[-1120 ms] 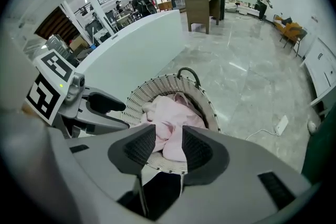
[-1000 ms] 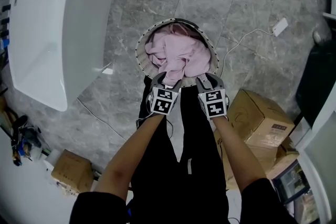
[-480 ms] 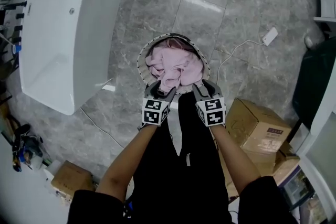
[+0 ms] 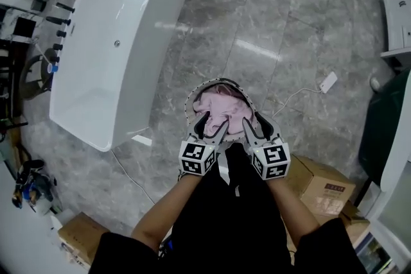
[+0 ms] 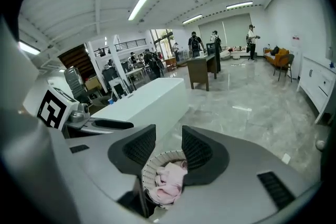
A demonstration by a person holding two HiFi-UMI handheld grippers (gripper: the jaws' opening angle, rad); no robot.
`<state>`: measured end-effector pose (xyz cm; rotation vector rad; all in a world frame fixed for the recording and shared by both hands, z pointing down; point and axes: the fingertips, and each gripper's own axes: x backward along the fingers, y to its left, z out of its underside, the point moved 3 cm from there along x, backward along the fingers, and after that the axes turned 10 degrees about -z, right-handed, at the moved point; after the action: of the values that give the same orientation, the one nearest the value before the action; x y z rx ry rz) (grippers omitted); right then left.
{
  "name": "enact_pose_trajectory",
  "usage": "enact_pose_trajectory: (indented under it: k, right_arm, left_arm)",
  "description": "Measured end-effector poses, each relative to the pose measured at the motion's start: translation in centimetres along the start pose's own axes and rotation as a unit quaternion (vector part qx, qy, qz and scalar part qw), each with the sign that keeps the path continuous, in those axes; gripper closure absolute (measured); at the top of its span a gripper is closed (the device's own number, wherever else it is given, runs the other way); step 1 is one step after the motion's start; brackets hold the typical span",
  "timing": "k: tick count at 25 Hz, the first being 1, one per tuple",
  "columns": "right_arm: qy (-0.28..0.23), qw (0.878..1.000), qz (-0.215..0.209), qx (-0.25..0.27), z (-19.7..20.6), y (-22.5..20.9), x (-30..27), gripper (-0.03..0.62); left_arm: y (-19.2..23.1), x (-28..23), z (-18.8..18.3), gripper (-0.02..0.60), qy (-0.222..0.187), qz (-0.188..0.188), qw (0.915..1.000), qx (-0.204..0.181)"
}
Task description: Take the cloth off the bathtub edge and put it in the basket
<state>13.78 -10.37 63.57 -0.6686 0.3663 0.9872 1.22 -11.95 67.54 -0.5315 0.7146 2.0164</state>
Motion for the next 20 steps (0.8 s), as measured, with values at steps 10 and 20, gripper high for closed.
enact_pose_trajectory:
  k: [10,20]
  right_arm:
    - [-0.093,0.995,-0.020,0.021,-8.7,5.6,6.7,0.424]
    - [-0.163,0.985,-0.014,0.052,-18.2,8.8,9.1,0.425]
  left_arm:
    - [-4.7,7.9,-12.6,0.295,-0.111,0.009,0.9937,0.005]
    - [-3.9,14.7,-22.1,0.296,-0.213,0.072,0.9740,-0.029]
